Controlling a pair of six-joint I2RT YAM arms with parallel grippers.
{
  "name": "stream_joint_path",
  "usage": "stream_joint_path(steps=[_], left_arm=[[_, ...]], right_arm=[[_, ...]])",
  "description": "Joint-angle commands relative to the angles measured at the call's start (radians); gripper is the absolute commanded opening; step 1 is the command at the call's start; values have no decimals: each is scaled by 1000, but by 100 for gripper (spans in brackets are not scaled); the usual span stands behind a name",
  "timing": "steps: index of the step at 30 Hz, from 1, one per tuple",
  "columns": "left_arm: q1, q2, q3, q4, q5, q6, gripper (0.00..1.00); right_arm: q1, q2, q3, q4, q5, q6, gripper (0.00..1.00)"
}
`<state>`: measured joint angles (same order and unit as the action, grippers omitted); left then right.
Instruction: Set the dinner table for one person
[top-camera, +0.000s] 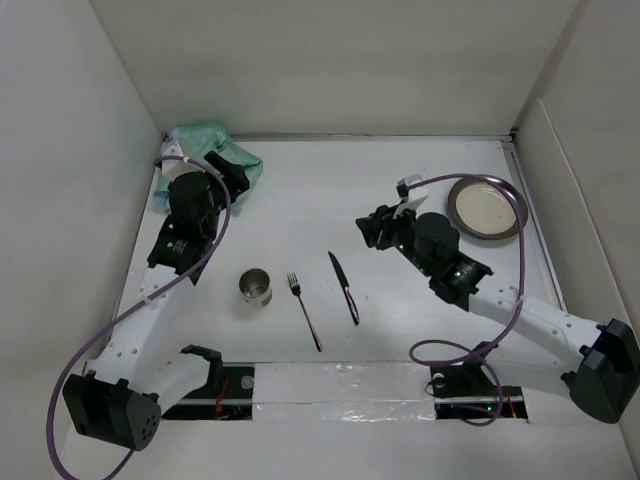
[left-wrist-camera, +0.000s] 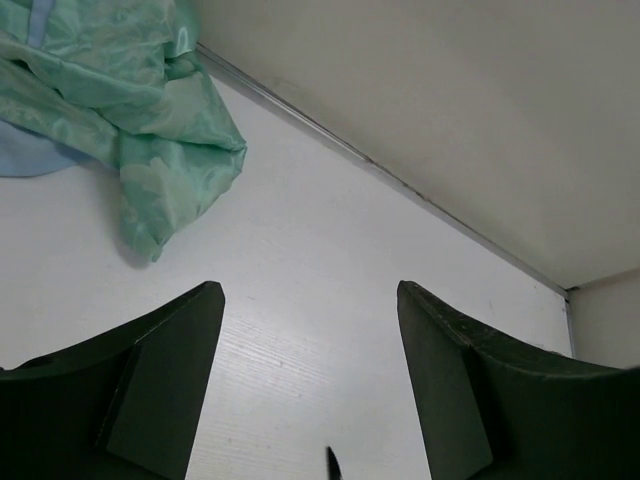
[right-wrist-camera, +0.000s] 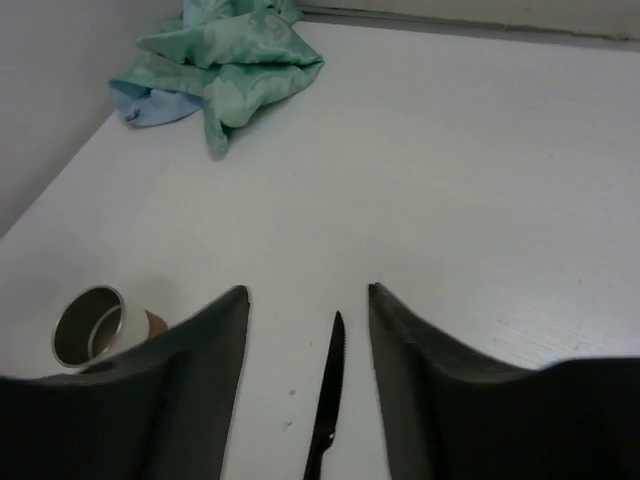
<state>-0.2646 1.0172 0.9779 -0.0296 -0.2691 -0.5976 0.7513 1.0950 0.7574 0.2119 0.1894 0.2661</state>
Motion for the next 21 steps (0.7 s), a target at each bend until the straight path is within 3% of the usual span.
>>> stream_joint_path(steps=[1,2,3,4,5,6,8,9,12,13,14,15,18,21], left_arm=[[2,-22,-12,103,-13,-56,67],[2,-11,-8,109,-30,-63,65],[2,12,-1,129,-44,-76,57],[2,24,1,146,-53,-86,53],[14,46,7,154,-79,-90,47],[24,93,42,146,-91,-91,23],[51,151,88,128,-105,-94,5],[92,211,135,113,-99,-94,0],[209,332,214,88,-36,-113,0],[240,359,231,85,-1,-116,2],[269,391,249,79,58,-128,11],[293,450,287,51,85,-130,28],[320,556,358,7,41,-102,63],[320,651,409,-15,-7,-96,68]], right_arm=[[-6,-15,-12,107,-13,21,43],[-15,-11,-12,109,-22,22,29],[-15,-9,-7,101,-36,21,5],[-15,-7,-1,90,-36,18,0],[-15,-6,6,75,-38,18,0],[-15,-1,3,80,-31,16,0],[-15,5,5,78,-38,12,0],[-15,0,5,73,-39,12,0],[-15,-9,-15,93,-25,12,0],[-15,-7,-18,104,-28,9,0],[-15,-7,-15,95,-33,10,0],[-15,-4,-10,89,-37,7,0],[-15,5,-12,95,-36,4,0],[-24,34,-1,89,-53,-2,0]])
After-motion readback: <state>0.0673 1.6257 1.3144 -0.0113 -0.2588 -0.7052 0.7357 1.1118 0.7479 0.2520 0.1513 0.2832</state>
